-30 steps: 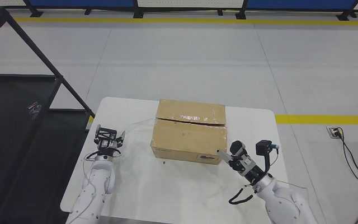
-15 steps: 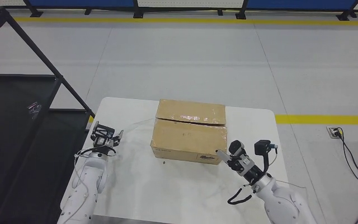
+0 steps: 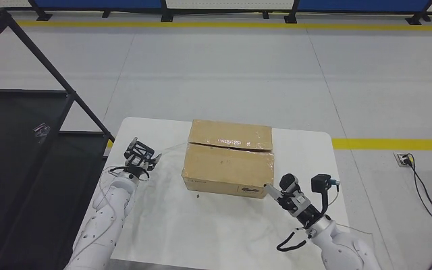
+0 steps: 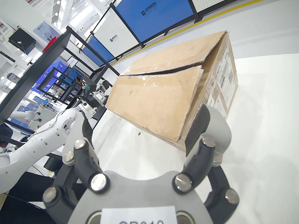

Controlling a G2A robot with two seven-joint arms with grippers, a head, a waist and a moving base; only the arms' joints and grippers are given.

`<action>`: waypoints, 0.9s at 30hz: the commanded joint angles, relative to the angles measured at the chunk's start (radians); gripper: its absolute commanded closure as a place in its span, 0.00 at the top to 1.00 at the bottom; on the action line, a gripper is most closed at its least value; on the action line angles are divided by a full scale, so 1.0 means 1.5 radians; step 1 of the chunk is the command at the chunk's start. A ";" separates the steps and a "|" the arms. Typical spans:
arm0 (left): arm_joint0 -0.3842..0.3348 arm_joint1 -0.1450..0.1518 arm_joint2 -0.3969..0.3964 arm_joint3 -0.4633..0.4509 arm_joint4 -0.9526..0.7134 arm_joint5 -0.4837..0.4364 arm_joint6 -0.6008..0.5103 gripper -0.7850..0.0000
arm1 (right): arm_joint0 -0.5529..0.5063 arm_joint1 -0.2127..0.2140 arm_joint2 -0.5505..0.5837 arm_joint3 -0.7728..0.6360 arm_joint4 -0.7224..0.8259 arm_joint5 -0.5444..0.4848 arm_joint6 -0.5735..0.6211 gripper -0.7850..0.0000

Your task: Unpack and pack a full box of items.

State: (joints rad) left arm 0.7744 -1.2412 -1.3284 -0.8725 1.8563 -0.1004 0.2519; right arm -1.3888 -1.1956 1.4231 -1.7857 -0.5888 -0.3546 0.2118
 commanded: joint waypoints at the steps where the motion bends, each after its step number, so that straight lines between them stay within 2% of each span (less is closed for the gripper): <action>1: -0.009 -0.002 0.007 0.008 0.000 0.003 0.001 1.00 | -0.004 0.000 0.001 -0.003 0.000 0.001 -0.001 1.00; 9: -0.039 -0.020 0.027 0.037 -0.037 0.105 -0.015 1.00 | -0.011 0.000 -0.001 -0.015 -0.006 0.008 -0.001 1.00; 12: -0.041 -0.023 0.024 0.041 -0.067 0.100 0.004 1.00 | -0.012 0.000 -0.003 -0.019 -0.008 0.012 0.001 1.00; 15: -0.027 -0.017 0.006 0.032 -0.078 0.088 0.039 1.00 | -0.014 0.000 -0.002 -0.023 -0.011 0.012 -0.001 1.00; 18: -0.002 -0.004 -0.016 0.012 -0.075 0.029 0.076 1.00 | -0.015 0.000 -0.003 -0.023 -0.010 0.014 -0.002 1.00; 23: 0.039 0.027 -0.053 -0.037 -0.018 -0.133 0.109 1.00 | -0.008 0.000 -0.007 -0.019 -0.009 0.015 0.002 1.00; 27: 0.050 0.033 -0.050 -0.070 0.010 -0.155 0.089 1.00 | 0.002 -0.001 -0.012 -0.016 -0.009 0.017 0.006 1.00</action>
State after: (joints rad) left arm 0.8500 -1.1899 -1.4111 -0.9709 1.8681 -0.3350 0.3954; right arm -1.3887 -1.1965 1.4056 -1.8097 -0.6023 -0.3300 0.2201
